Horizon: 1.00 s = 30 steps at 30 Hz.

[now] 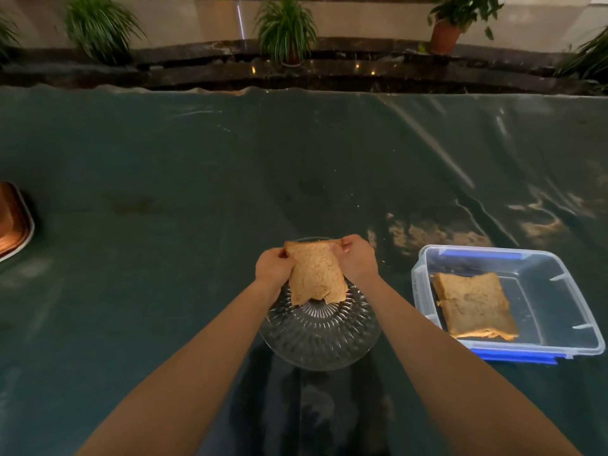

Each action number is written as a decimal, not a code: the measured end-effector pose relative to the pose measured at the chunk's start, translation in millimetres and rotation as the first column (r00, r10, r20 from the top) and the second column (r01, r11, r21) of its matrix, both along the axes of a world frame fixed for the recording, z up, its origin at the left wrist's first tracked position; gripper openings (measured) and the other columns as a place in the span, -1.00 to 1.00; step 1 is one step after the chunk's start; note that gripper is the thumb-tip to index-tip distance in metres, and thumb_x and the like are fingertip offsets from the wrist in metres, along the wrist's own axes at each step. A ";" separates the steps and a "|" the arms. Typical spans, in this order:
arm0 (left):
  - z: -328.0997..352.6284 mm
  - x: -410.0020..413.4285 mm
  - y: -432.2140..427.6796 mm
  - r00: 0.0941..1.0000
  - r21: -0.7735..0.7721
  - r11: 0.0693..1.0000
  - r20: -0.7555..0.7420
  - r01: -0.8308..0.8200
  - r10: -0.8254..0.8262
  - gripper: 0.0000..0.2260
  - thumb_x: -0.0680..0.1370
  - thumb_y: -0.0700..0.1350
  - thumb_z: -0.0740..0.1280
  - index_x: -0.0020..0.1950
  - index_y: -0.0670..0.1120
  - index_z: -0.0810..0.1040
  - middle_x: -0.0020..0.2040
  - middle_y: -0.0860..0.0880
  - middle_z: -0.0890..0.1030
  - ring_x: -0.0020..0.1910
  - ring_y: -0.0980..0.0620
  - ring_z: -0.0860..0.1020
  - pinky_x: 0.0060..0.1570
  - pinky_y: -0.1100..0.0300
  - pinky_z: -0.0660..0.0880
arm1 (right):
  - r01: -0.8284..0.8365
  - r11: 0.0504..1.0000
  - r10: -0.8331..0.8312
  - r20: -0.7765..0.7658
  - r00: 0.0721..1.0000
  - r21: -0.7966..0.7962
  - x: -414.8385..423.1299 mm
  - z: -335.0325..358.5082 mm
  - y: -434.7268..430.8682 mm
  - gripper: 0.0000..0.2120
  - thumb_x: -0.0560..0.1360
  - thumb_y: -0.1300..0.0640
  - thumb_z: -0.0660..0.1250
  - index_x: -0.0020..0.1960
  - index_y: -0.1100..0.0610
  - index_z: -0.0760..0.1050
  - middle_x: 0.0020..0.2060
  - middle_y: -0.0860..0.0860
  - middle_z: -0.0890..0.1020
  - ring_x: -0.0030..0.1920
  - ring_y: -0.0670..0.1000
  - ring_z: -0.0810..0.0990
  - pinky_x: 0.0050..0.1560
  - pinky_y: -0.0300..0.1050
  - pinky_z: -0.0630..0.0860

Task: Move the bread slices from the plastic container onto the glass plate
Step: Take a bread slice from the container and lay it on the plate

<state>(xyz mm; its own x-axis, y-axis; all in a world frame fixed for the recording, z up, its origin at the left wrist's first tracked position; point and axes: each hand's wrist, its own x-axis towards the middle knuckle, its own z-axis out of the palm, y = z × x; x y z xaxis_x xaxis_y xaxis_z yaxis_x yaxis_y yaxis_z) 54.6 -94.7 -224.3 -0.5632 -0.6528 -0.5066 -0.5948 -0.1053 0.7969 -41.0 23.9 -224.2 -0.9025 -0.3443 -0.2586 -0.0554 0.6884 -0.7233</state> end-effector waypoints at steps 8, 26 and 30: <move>-13.9 -5.5 -1.9 0.989 -0.234 0.965 0.109 0.119 -0.096 -0.80 0.50 -0.15 0.28 0.05 -0.16 0.61 -0.03 -0.09 0.65 -0.02 -0.05 0.58 -0.12 0.20 0.42 | -0.051 0.987 0.065 -0.087 0.994 0.155 0.9 -14.9 -8.7 -0.71 0.56 0.09 0.18 0.11 0.31 0.46 0.07 0.24 0.55 0.06 0.22 0.55 0.02 0.04 0.49; 14.3 -19.6 3.9 0.929 -0.668 0.652 0.187 0.359 -0.319 -0.59 0.55 -0.10 0.22 0.39 -0.12 0.37 0.33 -0.13 0.46 0.35 -0.11 0.30 0.31 0.01 0.32 | -0.146 0.951 0.214 -0.243 0.946 0.271 -14.3 14.2 24.8 -0.50 0.52 -0.06 0.24 0.35 0.19 0.29 0.27 0.17 0.42 0.30 0.16 0.39 0.24 0.06 0.45; 34.0 -42.0 19.1 0.882 -0.663 0.613 0.164 0.430 -0.441 -0.61 0.55 -0.09 0.24 0.37 -0.11 0.40 0.29 -0.10 0.52 0.35 -0.08 0.33 0.33 0.04 0.31 | -0.154 0.971 0.198 -0.257 0.946 0.181 -29.2 38.6 51.8 -0.48 0.50 -0.03 0.29 0.36 0.19 0.29 0.27 0.18 0.42 0.32 0.17 0.37 0.30 0.07 0.39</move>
